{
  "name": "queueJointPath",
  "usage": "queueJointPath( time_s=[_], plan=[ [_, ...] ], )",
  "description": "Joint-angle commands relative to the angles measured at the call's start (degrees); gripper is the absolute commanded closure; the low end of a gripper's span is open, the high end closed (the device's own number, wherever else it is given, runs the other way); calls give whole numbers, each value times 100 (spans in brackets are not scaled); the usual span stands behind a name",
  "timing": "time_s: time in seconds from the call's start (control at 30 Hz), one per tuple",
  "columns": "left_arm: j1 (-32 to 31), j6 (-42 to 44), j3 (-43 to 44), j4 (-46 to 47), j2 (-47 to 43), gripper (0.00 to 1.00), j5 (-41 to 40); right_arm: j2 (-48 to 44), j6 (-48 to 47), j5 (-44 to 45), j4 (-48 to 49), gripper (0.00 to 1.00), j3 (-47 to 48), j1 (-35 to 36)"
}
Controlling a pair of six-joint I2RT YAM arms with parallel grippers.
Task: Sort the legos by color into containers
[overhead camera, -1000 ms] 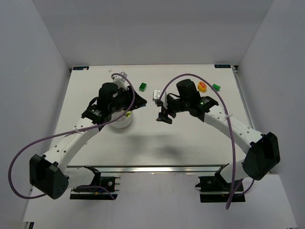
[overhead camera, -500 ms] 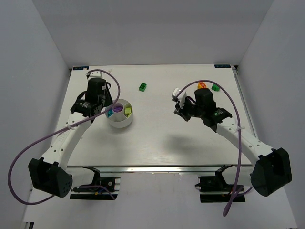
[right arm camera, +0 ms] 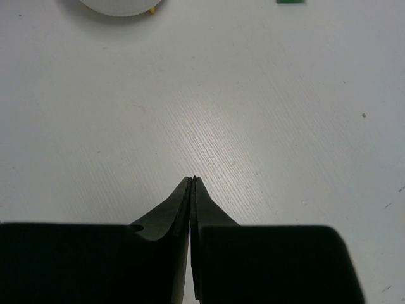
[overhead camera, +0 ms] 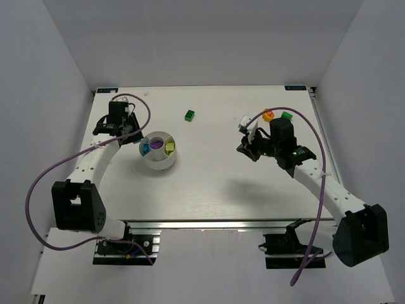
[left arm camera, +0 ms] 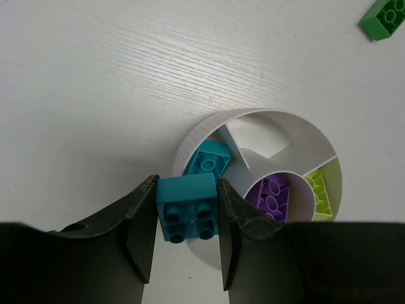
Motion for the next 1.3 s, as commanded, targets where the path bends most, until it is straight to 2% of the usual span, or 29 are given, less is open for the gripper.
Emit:
queueJointPath(
  time_s=[0.0,0.23,0.57,0.7,0.83,0.97,1.1,1.2,1.27],
  plan=[
    [154,69,197,159,-48,91,902,-66,49,-310,141,94,-45,-59],
    [269,263,21,229,102,88,1529,-31,40,-372,123,92,-36,-138],
    [322,272,-146,247,216,72,1688,13,67,-556,79,91,-27,-279],
    [374,280,-190,282,216,63,1723,22,76,-618,70,90,-27,-358],
    [374,263,-199,282,225,45,1767,57,49,-644,53,90,-19,-332],
    [374,263,-172,264,190,35,1767,109,32,-688,0,85,8,-375],
    [374,263,-76,212,128,33,1740,127,32,-697,-26,69,25,-384],
    [374,254,64,142,67,33,1732,136,40,-680,-26,67,43,-402],
    [374,219,118,150,-117,38,1627,136,145,-505,35,67,52,-437]
  ],
)
